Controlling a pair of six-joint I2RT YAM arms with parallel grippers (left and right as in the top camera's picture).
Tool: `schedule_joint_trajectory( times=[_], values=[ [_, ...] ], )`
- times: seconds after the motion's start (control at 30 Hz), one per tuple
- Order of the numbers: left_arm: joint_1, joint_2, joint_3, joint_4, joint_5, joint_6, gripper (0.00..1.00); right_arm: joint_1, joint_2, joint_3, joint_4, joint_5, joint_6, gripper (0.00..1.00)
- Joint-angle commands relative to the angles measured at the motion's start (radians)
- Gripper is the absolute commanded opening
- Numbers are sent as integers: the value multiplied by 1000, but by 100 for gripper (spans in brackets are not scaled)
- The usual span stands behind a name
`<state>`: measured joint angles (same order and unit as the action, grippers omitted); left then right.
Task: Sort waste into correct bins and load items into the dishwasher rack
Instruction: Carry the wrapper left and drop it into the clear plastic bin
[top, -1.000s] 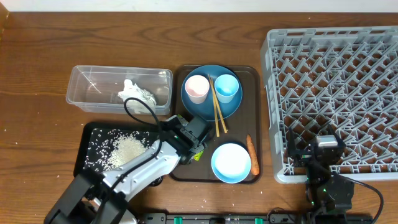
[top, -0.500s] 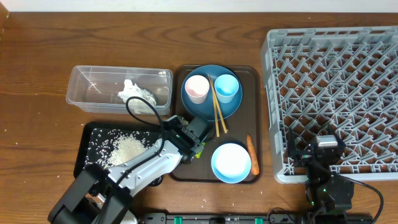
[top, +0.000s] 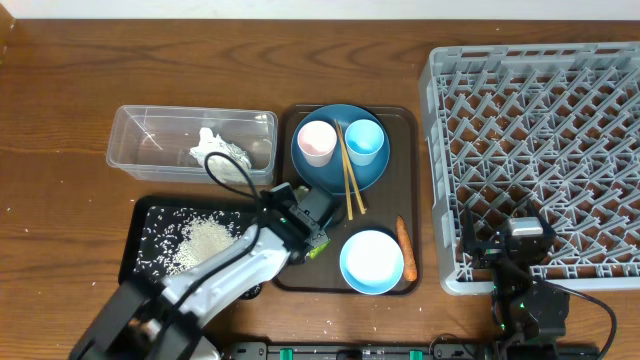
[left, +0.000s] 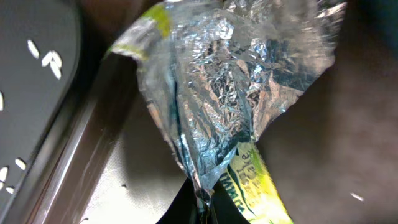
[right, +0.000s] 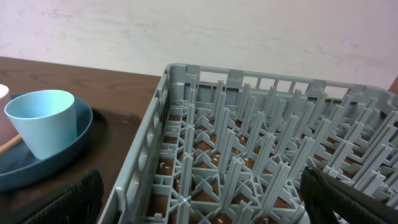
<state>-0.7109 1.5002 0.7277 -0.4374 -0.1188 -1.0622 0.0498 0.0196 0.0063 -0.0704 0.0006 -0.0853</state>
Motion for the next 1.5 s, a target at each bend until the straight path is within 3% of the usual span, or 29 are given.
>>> schedule_joint_trajectory(
  times=[0.0,0.17,0.37,0.73,1.0,1.17,1.23,1.47],
  values=[
    [-1,-114,19,-2,-57,129,6,-11,1,-1,-4,10,-6,99],
    [6,-274,21,-2,-234,214,6,-11,1,-1,-4,10,-6,99],
    [110,-397,21,18,-320,217,6,-11,1,-1,-4,10,-6,99],
    [440,-286,21,312,-207,253,6,-11,1,-1,-4,10,-6,99],
    [576,-135,21,432,-74,270,7,-11,1,-1,-4,10,-6,99],
    [598,-124,22,457,-75,284,15,-11,1,-1,-4,10,-6,99],
    [597,-127,22,480,-75,309,29,-11,1,-1,-4,10,-6,99],
    [597,-154,23,484,-58,330,50,-11,1,-1,-4,10,-6,99]
  ],
)
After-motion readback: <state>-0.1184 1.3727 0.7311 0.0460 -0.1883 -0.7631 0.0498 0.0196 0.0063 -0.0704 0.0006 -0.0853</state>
